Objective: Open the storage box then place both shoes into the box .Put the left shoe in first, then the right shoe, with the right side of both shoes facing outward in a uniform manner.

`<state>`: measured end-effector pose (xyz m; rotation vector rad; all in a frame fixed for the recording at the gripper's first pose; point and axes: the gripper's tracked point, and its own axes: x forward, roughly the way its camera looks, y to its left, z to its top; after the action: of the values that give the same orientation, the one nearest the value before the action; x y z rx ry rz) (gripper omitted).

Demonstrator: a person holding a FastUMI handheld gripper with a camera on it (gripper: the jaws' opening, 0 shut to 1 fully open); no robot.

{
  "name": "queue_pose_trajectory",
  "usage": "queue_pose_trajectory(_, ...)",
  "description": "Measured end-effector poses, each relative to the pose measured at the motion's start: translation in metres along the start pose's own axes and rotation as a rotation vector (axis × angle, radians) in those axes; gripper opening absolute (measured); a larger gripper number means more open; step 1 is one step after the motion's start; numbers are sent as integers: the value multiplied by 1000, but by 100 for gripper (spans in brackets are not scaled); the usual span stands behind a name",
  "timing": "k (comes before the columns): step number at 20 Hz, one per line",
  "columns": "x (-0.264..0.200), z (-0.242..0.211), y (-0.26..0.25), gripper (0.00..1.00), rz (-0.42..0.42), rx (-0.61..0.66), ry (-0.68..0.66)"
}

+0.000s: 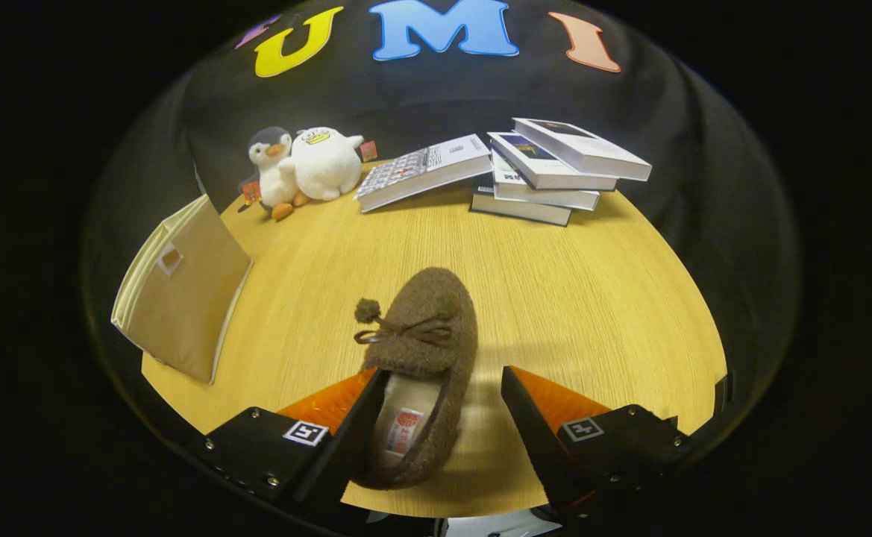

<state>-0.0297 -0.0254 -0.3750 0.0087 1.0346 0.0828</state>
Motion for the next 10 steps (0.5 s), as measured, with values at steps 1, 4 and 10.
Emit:
queue_pose_trajectory(1,2,-4,1,96,5,2,15)
queue_pose_trajectory(4,9,-13,-2,88,-7,0,48)
queue_pose_trajectory(10,15,-17,-16,29,-79,52,92)
